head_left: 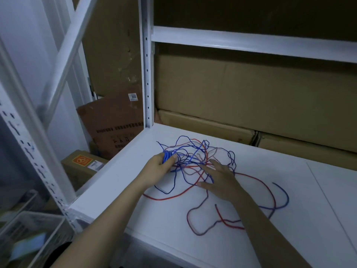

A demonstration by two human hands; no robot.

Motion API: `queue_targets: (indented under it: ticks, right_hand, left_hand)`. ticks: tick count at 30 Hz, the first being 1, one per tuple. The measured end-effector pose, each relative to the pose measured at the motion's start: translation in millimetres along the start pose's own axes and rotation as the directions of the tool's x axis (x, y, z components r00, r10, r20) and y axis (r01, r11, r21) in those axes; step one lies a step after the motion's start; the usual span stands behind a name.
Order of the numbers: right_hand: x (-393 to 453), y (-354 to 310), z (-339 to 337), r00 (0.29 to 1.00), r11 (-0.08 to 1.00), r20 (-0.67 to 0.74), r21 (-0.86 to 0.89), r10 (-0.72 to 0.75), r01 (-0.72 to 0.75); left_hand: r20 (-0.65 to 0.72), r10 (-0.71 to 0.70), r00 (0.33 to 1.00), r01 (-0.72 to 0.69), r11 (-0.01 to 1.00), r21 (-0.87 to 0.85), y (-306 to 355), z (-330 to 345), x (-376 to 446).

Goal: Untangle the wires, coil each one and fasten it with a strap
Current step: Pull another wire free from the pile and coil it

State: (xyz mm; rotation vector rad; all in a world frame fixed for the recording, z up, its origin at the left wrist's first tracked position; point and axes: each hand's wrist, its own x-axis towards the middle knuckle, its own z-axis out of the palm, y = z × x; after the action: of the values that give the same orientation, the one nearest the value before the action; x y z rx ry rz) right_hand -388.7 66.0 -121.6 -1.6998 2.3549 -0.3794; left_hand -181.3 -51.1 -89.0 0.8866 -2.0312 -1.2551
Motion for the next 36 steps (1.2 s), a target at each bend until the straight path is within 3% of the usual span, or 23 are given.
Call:
queue_targets:
  ticks: [7, 11, 13, 16, 19, 21, 23, 25, 29, 32, 34, 36]
  right_hand:
    - [22, -20, 4, 0.994, 0.996, -0.1, 0.075, 0.054, -0.047]
    - [45, -20, -11, 0.93, 0.919, -0.279, 0.374, 0.241, -0.126]
    - [53, -25, -20, 0.931, 0.896, -0.266, 0.428, 0.251, -0.119]
    - [55, -35, -28, 0.968, 0.955, -0.194, 0.28, 0.158, -0.099]
    - [50, -40, -37, 0.89, 0.99, -0.44, 0.122, 0.122, -0.075]
    - [49, -48, -44, 0.871, 0.98, -0.49, 0.175, 0.005, 0.093]
    - [53, -59, -51, 0.889, 0.931, -0.442, 0.264, -0.114, 0.251]
    - [62, -69, -55, 0.886, 0.926, -0.415, 0.208, -0.208, 0.315]
    - [84, -77, -65, 0.861, 0.94, -0.436, 0.084, -0.262, 0.329]
    - [99, -79, -81, 0.862, 0.966, -0.44, -0.059, -0.251, 0.251]
    - [109, -84, -98, 0.821, 0.963, -0.506, -0.186, -0.263, 0.194]
    - [117, -93, -118, 0.763, 0.971, -0.601, -0.145, -0.239, 0.19]
  left_hand:
    - [0.002, 0.109, 0.994, -0.108, 0.984, -0.139, 32, -3, -9]
    - [-0.03, 0.16, 0.987, -0.163, 0.972, -0.172, 49, -15, -7]
    - [-0.044, 0.168, 0.985, -0.173, 0.97, -0.173, 53, -21, -5]
    - [-0.039, 0.167, 0.985, -0.171, 0.973, -0.155, 52, -29, 0]
    - [-0.021, 0.145, 0.989, -0.146, 0.981, -0.13, 48, -30, 4]
    - [-0.003, 0.135, 0.991, -0.134, 0.982, -0.133, 47, -30, 6]
    - [0.023, 0.145, 0.989, -0.139, 0.979, -0.152, 49, -30, 6]
    - [0.037, 0.169, 0.985, -0.162, 0.974, -0.157, 53, -33, 5]
    - [0.03, 0.219, 0.975, -0.209, 0.959, -0.191, 65, -43, 6]
    - [0.0, 0.234, 0.972, -0.229, 0.953, -0.199, 69, -51, 11]
    - [-0.022, 0.245, 0.969, -0.244, 0.948, -0.202, 69, -56, 16]
    - [-0.035, 0.252, 0.967, -0.253, 0.945, -0.206, 70, -61, 20]
